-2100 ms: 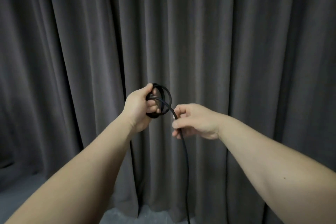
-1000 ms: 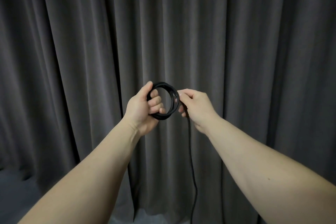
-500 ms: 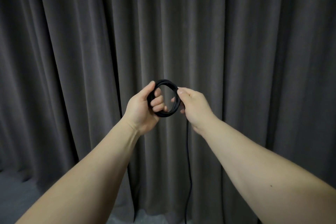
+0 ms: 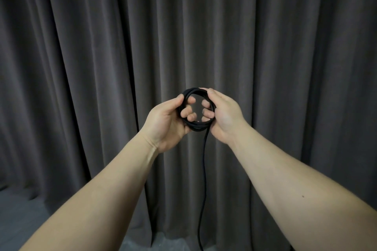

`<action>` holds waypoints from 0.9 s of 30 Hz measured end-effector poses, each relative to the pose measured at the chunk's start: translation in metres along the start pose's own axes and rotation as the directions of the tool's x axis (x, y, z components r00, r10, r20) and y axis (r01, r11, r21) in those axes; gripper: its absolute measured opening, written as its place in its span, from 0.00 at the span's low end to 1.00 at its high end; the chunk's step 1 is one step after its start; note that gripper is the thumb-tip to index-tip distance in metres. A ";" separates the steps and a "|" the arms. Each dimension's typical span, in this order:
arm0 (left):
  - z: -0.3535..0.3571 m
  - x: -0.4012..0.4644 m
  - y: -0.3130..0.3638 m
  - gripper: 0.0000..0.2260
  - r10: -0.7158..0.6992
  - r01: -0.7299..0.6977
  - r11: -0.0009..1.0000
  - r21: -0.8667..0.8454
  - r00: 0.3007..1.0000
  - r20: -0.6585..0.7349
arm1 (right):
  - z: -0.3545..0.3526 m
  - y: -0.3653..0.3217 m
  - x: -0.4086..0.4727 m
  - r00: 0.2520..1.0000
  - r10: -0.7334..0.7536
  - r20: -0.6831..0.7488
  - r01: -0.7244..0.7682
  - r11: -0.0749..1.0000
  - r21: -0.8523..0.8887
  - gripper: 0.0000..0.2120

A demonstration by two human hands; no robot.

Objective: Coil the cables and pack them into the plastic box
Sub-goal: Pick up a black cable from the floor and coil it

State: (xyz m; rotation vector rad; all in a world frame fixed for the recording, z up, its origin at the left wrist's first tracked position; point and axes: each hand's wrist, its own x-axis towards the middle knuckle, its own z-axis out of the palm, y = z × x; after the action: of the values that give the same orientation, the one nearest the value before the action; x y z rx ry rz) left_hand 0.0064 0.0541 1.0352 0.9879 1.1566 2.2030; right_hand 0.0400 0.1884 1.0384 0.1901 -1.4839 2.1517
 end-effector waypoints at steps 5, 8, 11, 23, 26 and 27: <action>0.008 -0.004 -0.002 0.07 0.018 -0.008 0.995 -0.103 0.996 0.090 | 0.001 0.003 0.003 1.000 -0.012 0.004 0.013 0.999 -0.049 0.13; 0.008 -0.002 0.000 0.09 0.065 -0.056 0.991 -0.123 0.995 0.072 | 0.000 0.002 0.000 1.000 -0.008 0.011 0.010 0.986 -0.169 0.13; 0.004 0.006 0.012 0.09 0.163 -0.163 0.977 -0.140 0.987 -0.012 | -0.008 0.008 -0.008 0.973 0.211 0.097 -0.171 0.933 -0.315 0.19; -0.055 0.019 0.037 0.14 0.400 -0.373 0.917 0.144 0.861 -0.315 | -0.024 0.025 -0.015 0.926 0.009 0.377 0.374 -0.132 -0.918 0.10; -0.058 0.015 0.022 0.14 0.385 -0.254 0.860 0.442 0.892 -0.237 | 0.004 0.003 -0.018 0.837 0.028 0.546 0.544 -0.148 -0.826 0.12; -0.060 0.013 0.019 0.14 0.361 -0.210 0.828 0.520 0.909 -0.208 | 0.011 -0.005 -0.017 0.818 -0.007 0.575 0.572 -0.088 -0.816 0.11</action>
State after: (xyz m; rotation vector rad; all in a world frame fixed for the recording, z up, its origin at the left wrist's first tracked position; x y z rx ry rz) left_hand -0.0493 0.0219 1.0323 1.1088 1.8869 2.4107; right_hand 0.0551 0.1744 1.0400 0.3921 -2.5322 0.1475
